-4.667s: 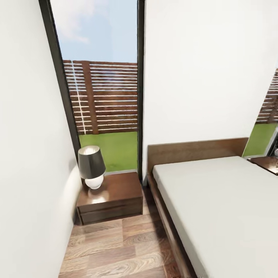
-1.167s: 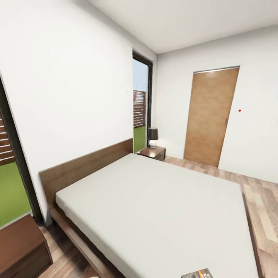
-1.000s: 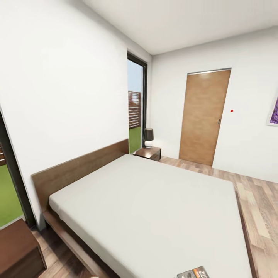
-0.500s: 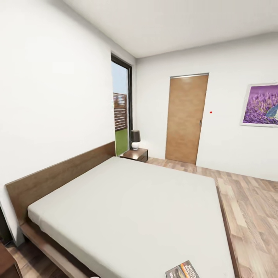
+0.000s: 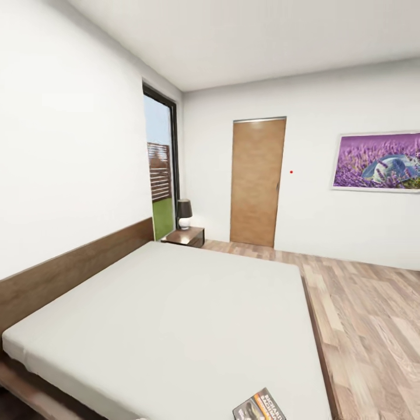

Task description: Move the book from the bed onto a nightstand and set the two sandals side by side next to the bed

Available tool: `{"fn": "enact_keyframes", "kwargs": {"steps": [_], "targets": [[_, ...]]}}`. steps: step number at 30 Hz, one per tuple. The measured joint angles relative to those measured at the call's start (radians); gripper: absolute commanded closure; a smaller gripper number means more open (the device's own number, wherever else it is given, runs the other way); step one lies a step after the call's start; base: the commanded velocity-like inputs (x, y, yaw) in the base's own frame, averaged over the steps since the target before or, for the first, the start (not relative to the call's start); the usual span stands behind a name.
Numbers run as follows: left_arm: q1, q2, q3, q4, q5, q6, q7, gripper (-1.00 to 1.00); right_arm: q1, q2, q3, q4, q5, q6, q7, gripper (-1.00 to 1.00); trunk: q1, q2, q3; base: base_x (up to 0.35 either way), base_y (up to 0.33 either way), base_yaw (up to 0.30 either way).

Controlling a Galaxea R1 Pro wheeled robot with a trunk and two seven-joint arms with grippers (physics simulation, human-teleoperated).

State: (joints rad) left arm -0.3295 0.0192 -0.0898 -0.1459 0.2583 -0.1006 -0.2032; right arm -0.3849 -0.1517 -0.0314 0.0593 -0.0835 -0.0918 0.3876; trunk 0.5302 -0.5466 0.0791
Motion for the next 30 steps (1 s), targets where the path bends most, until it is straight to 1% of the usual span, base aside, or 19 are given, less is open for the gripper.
{"fn": "enact_keyframes", "kwargs": {"steps": [30], "targets": [[0.000, 0.000, 0.000, 0.000, 0.000, 0.000, 0.000, -1.00, 0.000, 0.000, 0.000, 0.000, 0.000, -0.001, 0.000, -1.00, 0.000, 0.000, 0.031, 0.000, 0.000, -0.253]]}}
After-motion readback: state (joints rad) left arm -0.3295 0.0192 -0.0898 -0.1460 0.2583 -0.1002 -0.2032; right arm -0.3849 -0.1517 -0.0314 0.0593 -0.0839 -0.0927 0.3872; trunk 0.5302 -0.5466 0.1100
